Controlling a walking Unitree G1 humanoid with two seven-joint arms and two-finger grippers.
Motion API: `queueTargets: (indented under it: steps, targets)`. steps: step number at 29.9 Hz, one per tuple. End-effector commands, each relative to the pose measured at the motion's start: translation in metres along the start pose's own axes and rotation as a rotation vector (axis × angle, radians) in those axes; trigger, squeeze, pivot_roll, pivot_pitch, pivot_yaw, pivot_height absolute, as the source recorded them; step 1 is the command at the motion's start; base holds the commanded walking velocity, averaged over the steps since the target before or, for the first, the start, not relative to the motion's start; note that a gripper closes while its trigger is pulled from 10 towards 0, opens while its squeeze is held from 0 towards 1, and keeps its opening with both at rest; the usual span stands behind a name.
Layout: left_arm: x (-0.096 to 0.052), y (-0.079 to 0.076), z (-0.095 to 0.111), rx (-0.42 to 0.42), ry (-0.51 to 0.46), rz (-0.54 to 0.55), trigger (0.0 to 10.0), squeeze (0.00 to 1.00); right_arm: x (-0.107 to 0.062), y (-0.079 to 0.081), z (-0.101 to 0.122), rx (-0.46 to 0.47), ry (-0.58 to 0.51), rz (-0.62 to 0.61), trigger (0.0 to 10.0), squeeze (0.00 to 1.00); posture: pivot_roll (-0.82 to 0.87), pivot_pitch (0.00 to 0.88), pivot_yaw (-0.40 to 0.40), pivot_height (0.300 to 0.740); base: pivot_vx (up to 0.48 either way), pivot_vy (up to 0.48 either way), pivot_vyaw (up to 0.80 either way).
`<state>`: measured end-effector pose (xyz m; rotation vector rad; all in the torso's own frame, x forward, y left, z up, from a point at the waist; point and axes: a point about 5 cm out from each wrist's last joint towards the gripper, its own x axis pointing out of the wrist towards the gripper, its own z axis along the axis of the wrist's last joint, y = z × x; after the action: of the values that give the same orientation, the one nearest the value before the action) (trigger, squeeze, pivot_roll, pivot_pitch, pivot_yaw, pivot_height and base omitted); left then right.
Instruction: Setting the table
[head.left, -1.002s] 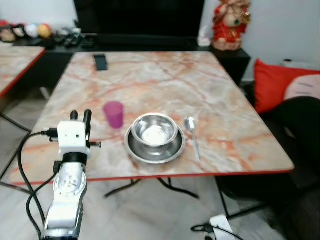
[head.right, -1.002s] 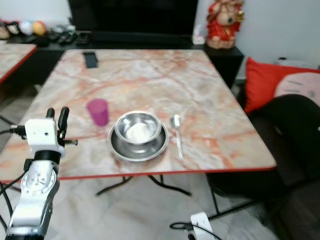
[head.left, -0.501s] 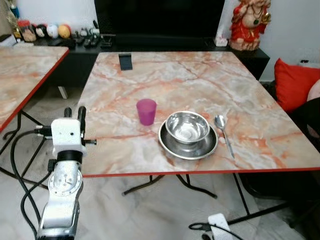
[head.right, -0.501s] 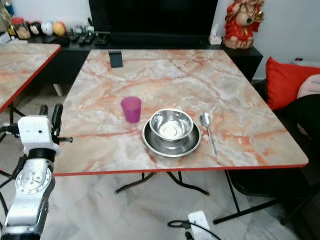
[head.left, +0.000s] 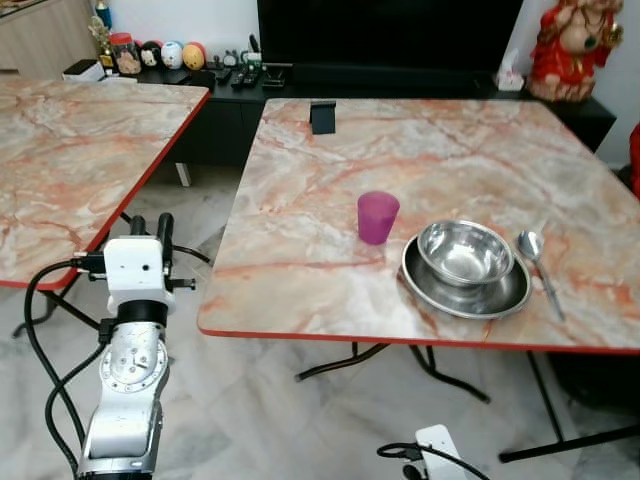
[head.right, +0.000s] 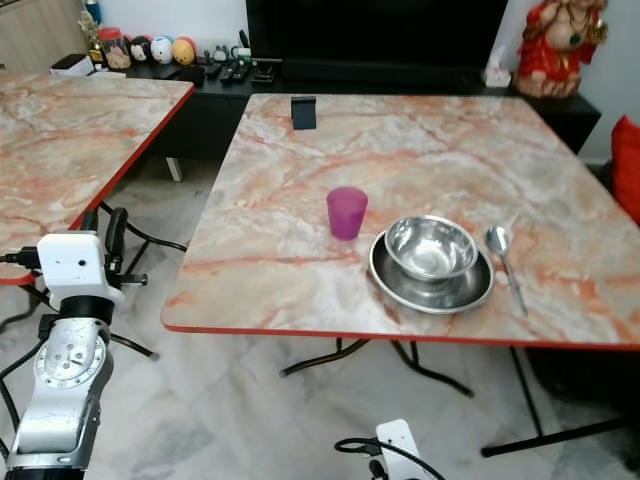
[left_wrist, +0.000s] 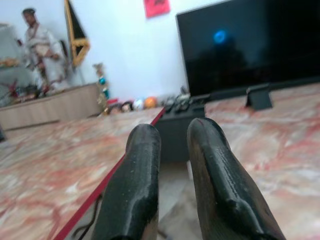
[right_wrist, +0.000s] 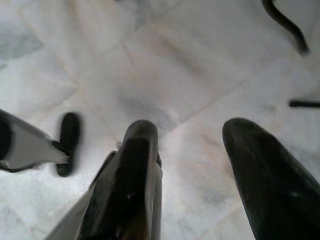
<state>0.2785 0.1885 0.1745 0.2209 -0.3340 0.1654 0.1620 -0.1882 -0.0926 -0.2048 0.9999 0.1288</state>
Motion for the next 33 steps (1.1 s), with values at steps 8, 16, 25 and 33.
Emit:
queueTargets:
  steps: [8, 16, 25, 33]
  targets:
    - [0.0005, 0.0054, 0.0012, 0.027, -0.003, 0.002, 10.0, 0.00, 0.0010, 0.0052, 0.0034, -0.011, -0.011, 0.017, 10.0, 0.00, -0.01, 0.000, -0.005, 0.740, 0.000, 0.311, 0.00]
    - [0.0002, 0.0037, 0.0005, 0.025, -0.002, -0.004, 10.0, 0.00, 0.0008, 0.0054, 0.0026, -0.006, -0.009, 0.018, 10.0, 0.00, -0.01, 0.000, -0.006, 0.740, 0.000, 0.311, 0.34]
    - [0.0012, 0.0035, 0.0011, 0.024, -0.005, -0.008, 10.0, 0.00, 0.0008, 0.0057, 0.0022, 0.000, -0.009, 0.019, 10.0, 0.00, -0.01, 0.000, -0.003, 0.740, 0.000, 0.317, 0.00]
    - [0.0020, 0.0036, 0.0014, 0.024, -0.004, -0.008, 10.0, 0.00, 0.0008, 0.0056, 0.0024, 0.006, -0.010, 0.018, 10.0, 0.00, -0.01, 0.000, -0.003, 0.740, 0.000, 0.347, 0.00]
